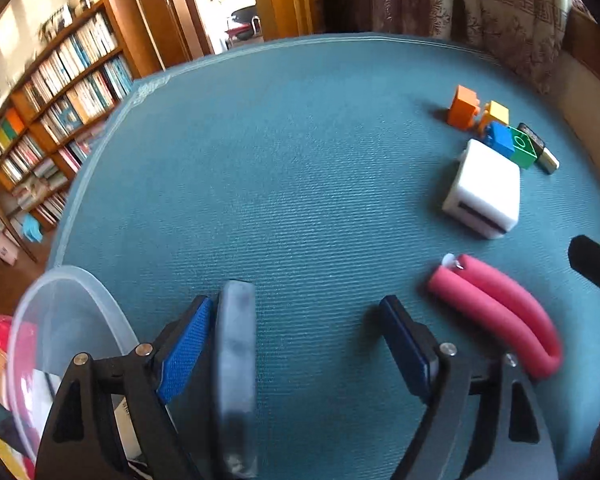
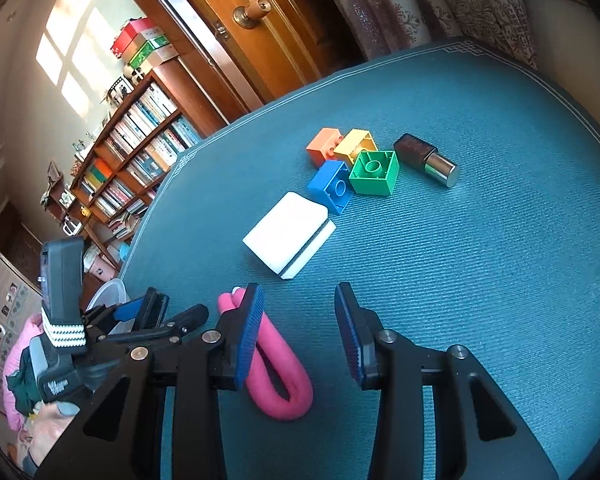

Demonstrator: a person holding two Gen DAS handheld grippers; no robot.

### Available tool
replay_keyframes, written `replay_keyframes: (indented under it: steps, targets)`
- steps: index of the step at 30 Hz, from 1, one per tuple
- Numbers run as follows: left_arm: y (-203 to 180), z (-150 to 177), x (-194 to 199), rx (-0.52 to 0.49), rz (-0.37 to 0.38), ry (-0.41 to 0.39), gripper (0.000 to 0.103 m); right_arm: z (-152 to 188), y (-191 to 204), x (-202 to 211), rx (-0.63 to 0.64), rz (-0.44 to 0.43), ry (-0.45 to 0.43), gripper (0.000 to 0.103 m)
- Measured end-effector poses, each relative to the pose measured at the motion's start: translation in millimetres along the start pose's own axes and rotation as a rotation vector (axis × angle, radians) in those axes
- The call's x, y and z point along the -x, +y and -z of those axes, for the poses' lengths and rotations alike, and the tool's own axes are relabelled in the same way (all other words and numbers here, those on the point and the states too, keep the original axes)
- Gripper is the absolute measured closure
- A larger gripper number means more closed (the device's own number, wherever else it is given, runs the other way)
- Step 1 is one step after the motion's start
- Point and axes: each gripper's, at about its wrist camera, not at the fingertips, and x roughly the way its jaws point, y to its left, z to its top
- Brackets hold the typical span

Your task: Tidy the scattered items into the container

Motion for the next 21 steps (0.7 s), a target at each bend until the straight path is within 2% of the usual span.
replay_keyframes:
  steps: [3,6,10,14,17,18,21]
  targets:
    - [1.1,-3.9,-3.1,0.001,-0.003,0.004,0.010,0.6,2.5,2.4,0.011,0.004,-0.012,0.062]
    - [0.9,-2.1,-3.3,0.022,0.046,0.009,0.011,-0.5,1.5,4.2,0.006,0.005,-0.019,0.062]
    - [-11.3,8.4,2.7,0.002,0.064,-0.009,0.014,-1.5,-2.8,5.8,-0.008,0.010,-0.022,0.062]
    - [-20.3,22.1,15.4,-0.013,0.112,-0.025,0.036,-1.5,-4.5,5.1,-0.006,0.014,-0.014,0.062]
    - [-24.7,30.9,23.0,-0.015,0.139,-0.035,0.059,-1.6,-4.6,4.6,0.002,0.010,-0.004,0.062]
    - [-25.6,33.8,25.2,-0.014,0.148,-0.036,0.062,-1.0,-3.5,4.4,0.011,0.003,0.004,0.062]
    - [-28.6,38.8,28.7,-0.045,0.151,-0.041,0.062,3.3,0.9,4.3,0.045,-0.033,0.032,0.062]
